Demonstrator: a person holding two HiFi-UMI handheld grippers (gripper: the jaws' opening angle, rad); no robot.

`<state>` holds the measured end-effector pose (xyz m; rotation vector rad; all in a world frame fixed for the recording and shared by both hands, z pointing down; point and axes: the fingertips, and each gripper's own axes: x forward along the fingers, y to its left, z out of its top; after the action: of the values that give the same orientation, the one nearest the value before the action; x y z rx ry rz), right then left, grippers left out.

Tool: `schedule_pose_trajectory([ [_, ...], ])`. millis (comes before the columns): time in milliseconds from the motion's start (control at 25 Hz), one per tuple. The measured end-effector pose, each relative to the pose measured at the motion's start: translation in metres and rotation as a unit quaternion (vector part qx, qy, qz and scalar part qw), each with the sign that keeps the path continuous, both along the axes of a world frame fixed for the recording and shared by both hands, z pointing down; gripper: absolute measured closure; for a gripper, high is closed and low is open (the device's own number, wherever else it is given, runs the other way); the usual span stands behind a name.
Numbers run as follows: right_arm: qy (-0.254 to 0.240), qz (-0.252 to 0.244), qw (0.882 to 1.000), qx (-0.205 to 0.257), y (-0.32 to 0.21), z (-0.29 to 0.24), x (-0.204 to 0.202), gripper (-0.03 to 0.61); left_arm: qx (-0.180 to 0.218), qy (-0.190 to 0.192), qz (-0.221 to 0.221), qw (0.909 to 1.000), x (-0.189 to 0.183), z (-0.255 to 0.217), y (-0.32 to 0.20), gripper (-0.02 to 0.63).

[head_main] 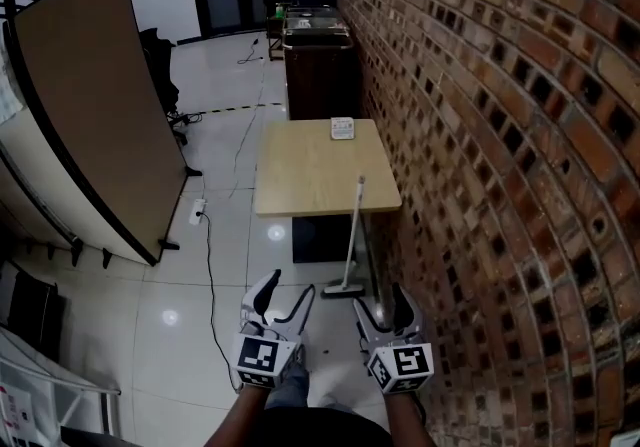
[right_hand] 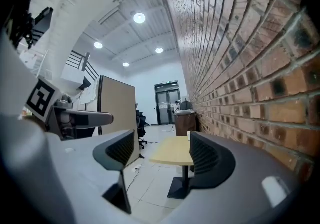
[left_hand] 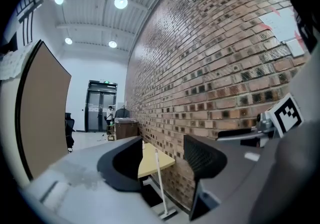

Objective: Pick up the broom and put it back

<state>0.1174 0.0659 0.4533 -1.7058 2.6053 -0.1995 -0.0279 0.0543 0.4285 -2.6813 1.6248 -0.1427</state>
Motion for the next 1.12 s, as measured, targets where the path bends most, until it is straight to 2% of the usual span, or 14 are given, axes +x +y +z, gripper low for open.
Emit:
schedule_pose_trajectory([
  [160, 0.012, 0.001, 1.0, 0.016, -0.05, -0.004, -0.018, 0.236, 0.011, 0.028, -0.003, 0.9996, -0.014, -0.003, -0.056, 0.357],
  [440, 0.019, 0.024, 0.998, 0.046, -0.141, -0.028, -0.048, 0.239, 0.035, 0.034, 0.017, 0.9987, -0.043, -0.02, -0.153, 0.357],
  [640, 0.02, 0.029, 0.998, 0.046, -0.191, -0.032, -0.075, 0.247, 0.036, 0.036, 0.022, 0.9985, -0.067, -0.024, -0.207, 0.357],
  [880, 0.029, 0.038, 0.998, 0.038, -0.23, -0.035, -0.091, 0.25, 0.031, 0.048, 0.025, 0.9981, -0.083, -0.025, -0.248, 0.357],
  [1120, 0.033, 0.051, 0.998, 0.034, -0.258, -0.032, -0.074, 0.255, 0.017, 0.047, 0.02, 0.9986, -0.079, -0.013, -0.281, 0.359],
])
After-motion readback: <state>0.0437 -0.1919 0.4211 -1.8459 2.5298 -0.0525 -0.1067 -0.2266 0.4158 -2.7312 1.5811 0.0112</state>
